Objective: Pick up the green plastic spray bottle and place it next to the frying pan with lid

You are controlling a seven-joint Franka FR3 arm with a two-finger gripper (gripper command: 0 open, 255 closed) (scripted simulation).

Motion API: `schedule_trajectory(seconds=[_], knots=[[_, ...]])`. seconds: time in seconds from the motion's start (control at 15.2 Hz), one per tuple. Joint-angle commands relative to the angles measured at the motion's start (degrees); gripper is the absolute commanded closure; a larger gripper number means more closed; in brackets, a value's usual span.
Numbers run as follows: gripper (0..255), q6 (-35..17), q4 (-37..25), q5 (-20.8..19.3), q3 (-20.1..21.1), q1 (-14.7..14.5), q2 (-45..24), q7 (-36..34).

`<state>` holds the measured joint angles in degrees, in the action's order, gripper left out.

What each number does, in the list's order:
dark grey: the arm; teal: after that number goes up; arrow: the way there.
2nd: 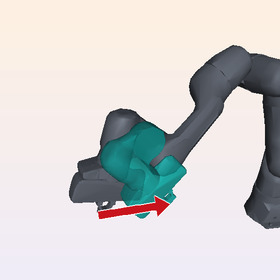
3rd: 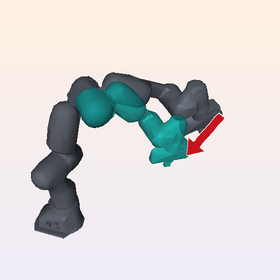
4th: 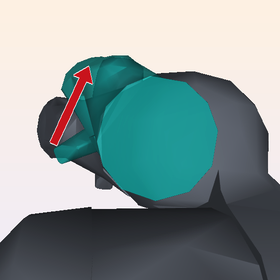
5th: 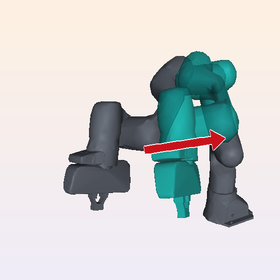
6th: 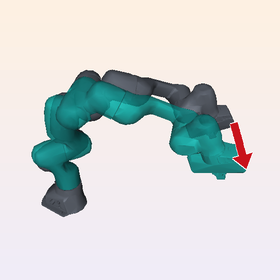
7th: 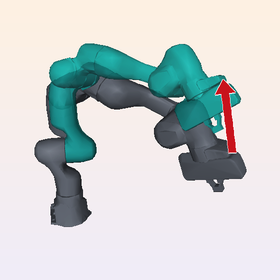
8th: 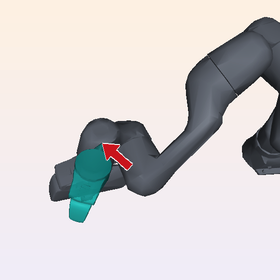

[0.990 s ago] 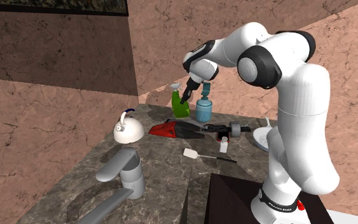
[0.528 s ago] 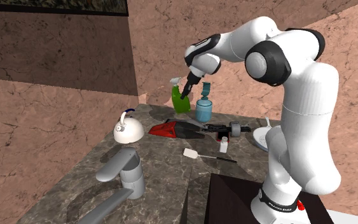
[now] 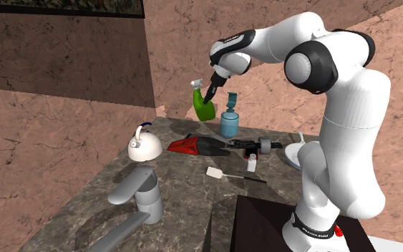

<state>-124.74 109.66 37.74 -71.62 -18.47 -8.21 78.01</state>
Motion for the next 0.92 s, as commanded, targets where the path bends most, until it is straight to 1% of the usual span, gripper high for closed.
schedule_trajectory(seconds=[0.0,0.46,0.86], knots=[[255,0.81,-0.92,-1.62,-0.66,-0.79,0.99,-1.40],[255,4.20,-4.77,-5.83,-2.02,-2.44,3.39,-5.42],[255,7.83,-8.76,-7.92,-2.53,-2.81,4.28,-7.97]])
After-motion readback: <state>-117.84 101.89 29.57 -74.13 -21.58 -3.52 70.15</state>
